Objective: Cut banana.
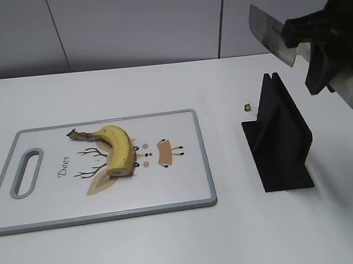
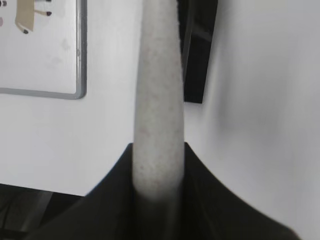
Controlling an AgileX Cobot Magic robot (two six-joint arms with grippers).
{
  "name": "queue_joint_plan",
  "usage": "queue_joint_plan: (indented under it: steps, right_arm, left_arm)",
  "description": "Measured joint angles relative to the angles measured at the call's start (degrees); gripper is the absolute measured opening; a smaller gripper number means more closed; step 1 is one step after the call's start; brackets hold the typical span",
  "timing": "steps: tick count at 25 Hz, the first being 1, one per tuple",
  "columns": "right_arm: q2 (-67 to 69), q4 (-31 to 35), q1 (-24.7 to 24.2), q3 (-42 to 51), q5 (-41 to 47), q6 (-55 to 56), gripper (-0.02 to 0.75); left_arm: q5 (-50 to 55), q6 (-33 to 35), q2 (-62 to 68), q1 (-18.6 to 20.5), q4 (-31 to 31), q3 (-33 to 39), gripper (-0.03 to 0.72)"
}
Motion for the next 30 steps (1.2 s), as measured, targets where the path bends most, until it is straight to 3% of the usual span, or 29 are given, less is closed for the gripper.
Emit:
queue_joint_plan:
  steps: [5, 11, 22, 30]
  right_arm:
    - [0.0, -2.6, 0.0, -5.2, 0.3, -4.6, 0.16]
    - [0.0, 0.5, 0.0, -7.5, 0.4, -27.3, 0.16]
    - [5.6, 8.5, 0.0, -9.0, 0.6, -59.8, 0.16]
    - [11.0, 9.2, 4.7, -10.6, 0.4, -69.2, 0.16]
  left_arm:
    - [0.0, 0.2, 0.0, 0.0, 0.0, 0.0, 0.543]
    - [-1.6, 6.7, 5.4, 0.0, -7.1, -2.0, 0.544]
    - [-8.4, 27.0, 28.7, -1.4, -18.7, -9.4, 0.611]
    - [-4.7, 46.2, 51.7, -1.5, -24.8, -24.2, 0.611]
